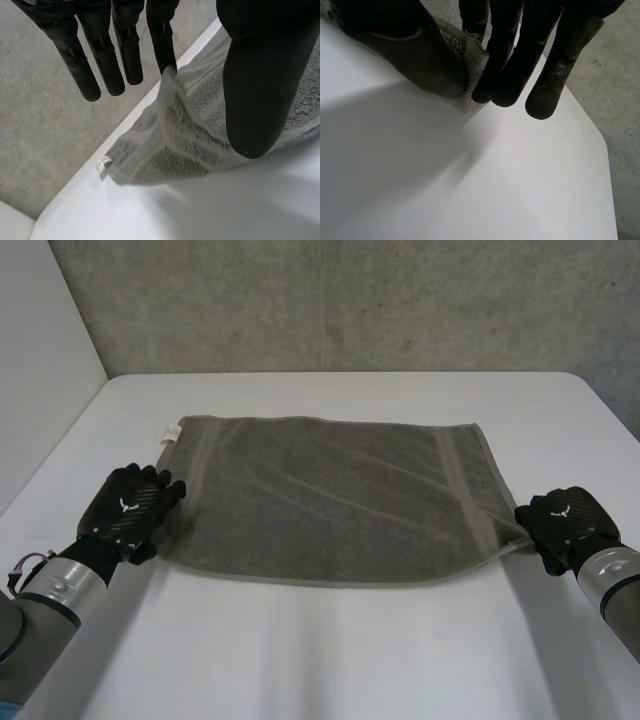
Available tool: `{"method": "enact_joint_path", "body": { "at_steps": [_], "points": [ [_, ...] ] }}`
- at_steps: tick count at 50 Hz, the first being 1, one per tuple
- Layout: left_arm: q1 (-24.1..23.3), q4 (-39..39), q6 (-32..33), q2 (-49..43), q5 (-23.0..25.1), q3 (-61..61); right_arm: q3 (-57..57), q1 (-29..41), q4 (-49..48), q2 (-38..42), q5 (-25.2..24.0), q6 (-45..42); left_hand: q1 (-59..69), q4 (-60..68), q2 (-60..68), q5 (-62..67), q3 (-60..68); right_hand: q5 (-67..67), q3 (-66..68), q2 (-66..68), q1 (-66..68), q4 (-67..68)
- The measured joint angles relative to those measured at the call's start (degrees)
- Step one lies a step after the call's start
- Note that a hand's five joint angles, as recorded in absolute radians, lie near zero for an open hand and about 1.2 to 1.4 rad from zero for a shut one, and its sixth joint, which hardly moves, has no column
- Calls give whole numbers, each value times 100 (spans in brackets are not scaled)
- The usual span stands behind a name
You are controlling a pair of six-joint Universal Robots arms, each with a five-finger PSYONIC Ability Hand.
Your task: Fold the towel.
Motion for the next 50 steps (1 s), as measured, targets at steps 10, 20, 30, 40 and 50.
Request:
{"method": "enact_joint_path", "body": {
  "at_steps": [10,20,30,40,50],
  "points": [
    [175,608,38,-243,428,-18,4,0,-8,30,2,1,-33,-46,-40,-74,-30,0,0,0,0,0],
    [219,635,346,-448,420,105,4,0,-26,68,4,-1,-33,-46,-35,-57,-29,0,0,0,0,0],
    [424,-271,645,-211,477,107,4,0,-31,72,6,-1,-14,-26,-26,-11,-16,0,0,0,0,0],
    [618,-1643,668,-261,688,433,3,0,-35,75,5,-1,-14,-23,-25,-10,-16,0,0,0,0,0],
    [607,-1743,638,-606,689,708,1,0,-35,106,-2,-2,-14,-23,-25,-10,-16,0,0,0,-1,0]
  ]
}}
